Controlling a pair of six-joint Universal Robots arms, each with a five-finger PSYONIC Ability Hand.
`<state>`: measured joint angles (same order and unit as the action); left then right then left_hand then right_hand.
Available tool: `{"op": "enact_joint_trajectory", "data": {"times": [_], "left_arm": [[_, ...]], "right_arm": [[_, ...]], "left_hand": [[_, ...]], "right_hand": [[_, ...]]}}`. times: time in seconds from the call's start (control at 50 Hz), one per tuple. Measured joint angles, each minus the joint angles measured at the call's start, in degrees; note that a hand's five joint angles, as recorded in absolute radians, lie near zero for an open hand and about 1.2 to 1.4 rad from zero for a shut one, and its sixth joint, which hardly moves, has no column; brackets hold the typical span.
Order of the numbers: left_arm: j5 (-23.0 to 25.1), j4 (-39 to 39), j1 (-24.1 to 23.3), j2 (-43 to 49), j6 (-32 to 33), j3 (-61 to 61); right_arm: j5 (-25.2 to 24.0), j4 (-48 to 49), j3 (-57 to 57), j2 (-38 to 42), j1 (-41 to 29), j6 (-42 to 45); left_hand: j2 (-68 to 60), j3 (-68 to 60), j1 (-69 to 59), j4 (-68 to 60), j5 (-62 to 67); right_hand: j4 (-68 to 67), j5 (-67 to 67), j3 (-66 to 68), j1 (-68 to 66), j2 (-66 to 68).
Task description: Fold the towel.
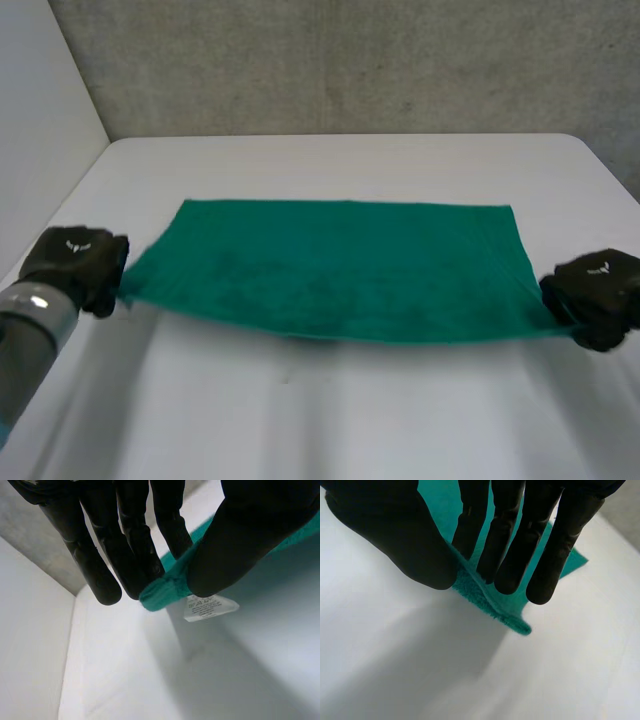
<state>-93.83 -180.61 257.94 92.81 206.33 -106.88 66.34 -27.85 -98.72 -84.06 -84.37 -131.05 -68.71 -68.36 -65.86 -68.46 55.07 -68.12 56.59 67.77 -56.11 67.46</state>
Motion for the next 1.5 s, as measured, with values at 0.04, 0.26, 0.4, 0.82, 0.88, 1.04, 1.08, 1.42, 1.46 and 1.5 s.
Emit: {"op": "enact_joint_trajectory", "data": {"times": [0.04,0.26,0.4,0.82,0.88,1.04,1.08,1.42,1.46,1.5], "left_arm": [[0.6,4.5,0.0,-3.7,3.6,-1.8],[2.3,2.8,0.2,-2.9,9.3,-1.5],[2.0,-7.3,-1.8,10.5,8.4,7.2],[-7.0,-15.5,-7.2,43.0,12.5,37.7],[-6.8,-16.8,-7.4,44.4,13.9,38.2],[-3.4,-22.8,-9.7,44.1,16.3,35.3],[-2.7,-23.7,-10.1,43.3,17.1,34.2],[-2.5,-24.7,-10.4,24.8,12.6,14.3],[-2.4,-25.0,-10.3,23.6,10.4,12.9],[-2.4,-25.4,-10.2,22.5,6.8,11.3]], "right_arm": [[1.8,-6.8,1.1,-1.3,1.2,7.5],[6.6,-5.2,8.1,5.6,0.0,9.7],[9.1,4.4,16.4,16.8,-5.7,1.9],[17.6,24.7,42.8,42.2,-15.2,-1.3],[17.8,25.9,45.1,44.7,-15.6,-1.4],[19.5,26.7,46.1,46.7,-15.9,-3.6],[19.7,26.6,45.0,45.7,-15.8,-5.8],[12.6,23.6,20.1,24.8,-10.3,-21.8],[12.0,23.2,18.1,24.2,-9.3,-21.6],[11.1,23.1,15.2,23.7,-7.7,-21.4]], "left_hand": [[0.0,0.0,0.0,0.0,0.0],[0.0,0.0,0.0,0.0,0.0],[0.0,0.0,0.0,0.0,0.0],[0.0,0.0,0.0,0.0,0.0],[2.3,2.2,1.1,2.2,-0.5],[53.1,52.4,53.9,53.2,-49.4],[53.1,52.4,53.9,53.2,-49.4],[56.7,56.0,54.6,56.6,-52.3],[56.7,56.0,54.6,56.6,-52.3],[56.7,56.0,54.6,56.6,-52.3]], "right_hand": [[0.0,0.1,0.0,0.0,0.0],[0.0,0.1,0.0,0.0,0.0],[0.0,0.2,0.0,0.0,0.0],[0.0,0.5,0.0,0.0,0.0],[11.1,-9.9,-11.0,10.5,-11.1],[55.0,-52.7,-55.9,44.7,-55.1],[55.0,-52.7,-55.9,44.7,-55.1],[55.0,-52.7,-55.8,44.7,-55.1],[55.0,-52.7,-55.8,44.7,-55.1],[52.9,-50.8,-52.9,43.1,-52.3]]}}
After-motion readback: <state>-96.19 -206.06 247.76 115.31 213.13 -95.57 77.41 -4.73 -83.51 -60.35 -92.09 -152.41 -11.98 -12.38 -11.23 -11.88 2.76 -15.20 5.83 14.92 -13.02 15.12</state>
